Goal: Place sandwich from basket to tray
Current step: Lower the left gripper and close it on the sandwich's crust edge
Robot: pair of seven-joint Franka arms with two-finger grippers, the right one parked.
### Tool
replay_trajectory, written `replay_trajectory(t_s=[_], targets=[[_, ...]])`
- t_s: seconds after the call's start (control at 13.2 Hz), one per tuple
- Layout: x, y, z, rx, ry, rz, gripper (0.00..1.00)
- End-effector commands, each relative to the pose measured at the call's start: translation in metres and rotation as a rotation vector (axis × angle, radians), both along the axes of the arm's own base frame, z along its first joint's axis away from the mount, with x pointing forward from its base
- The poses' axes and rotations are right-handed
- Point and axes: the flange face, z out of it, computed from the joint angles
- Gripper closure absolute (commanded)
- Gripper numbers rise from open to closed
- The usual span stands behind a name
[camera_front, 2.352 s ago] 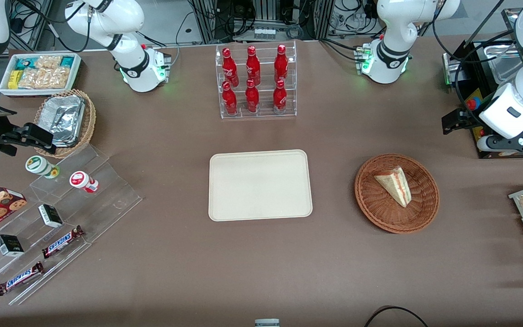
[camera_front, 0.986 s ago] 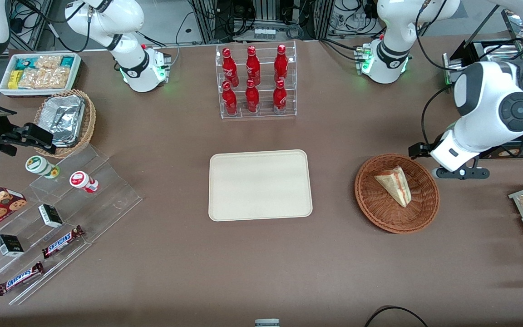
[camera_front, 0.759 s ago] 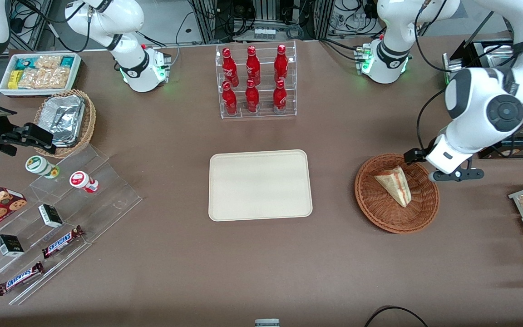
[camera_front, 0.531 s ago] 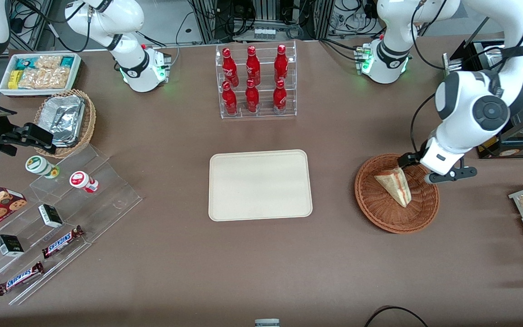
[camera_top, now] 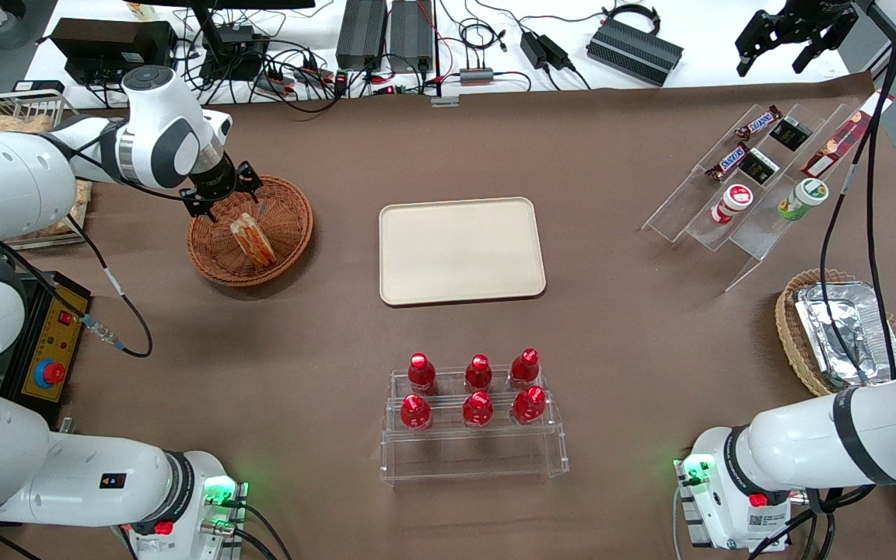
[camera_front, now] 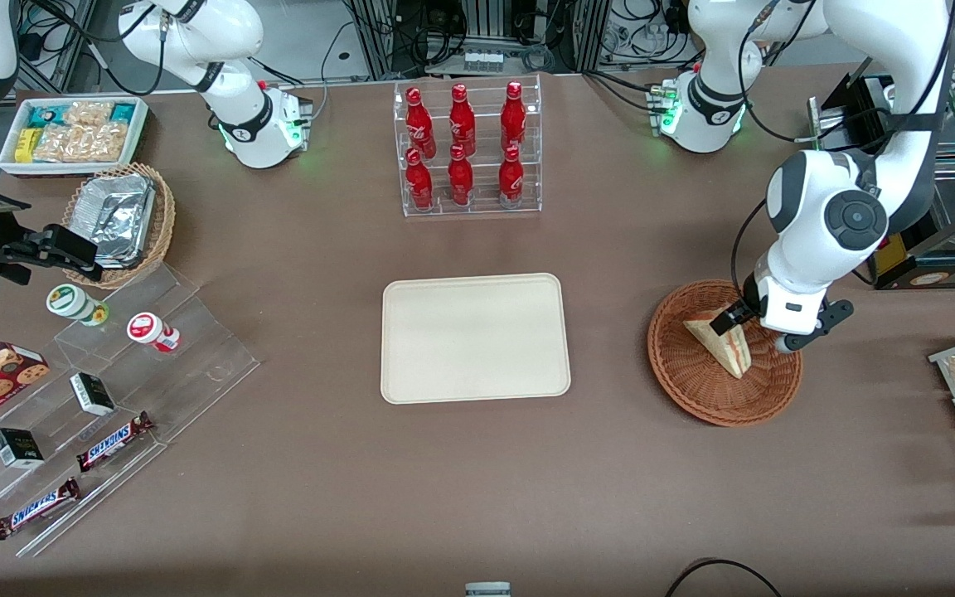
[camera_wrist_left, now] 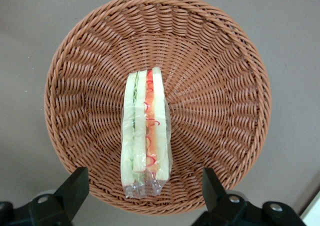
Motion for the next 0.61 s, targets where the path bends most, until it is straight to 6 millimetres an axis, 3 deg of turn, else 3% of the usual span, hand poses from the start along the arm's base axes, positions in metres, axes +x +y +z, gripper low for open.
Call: replay_trajectory(t_s=[0.0, 0.53], targets=[[0.002, -0.002, -0.01, -0.004, -0.009, 0.055, 0.0], [0.002, -0.002, -0.044, -0.002, 0.018, 0.085, 0.0]])
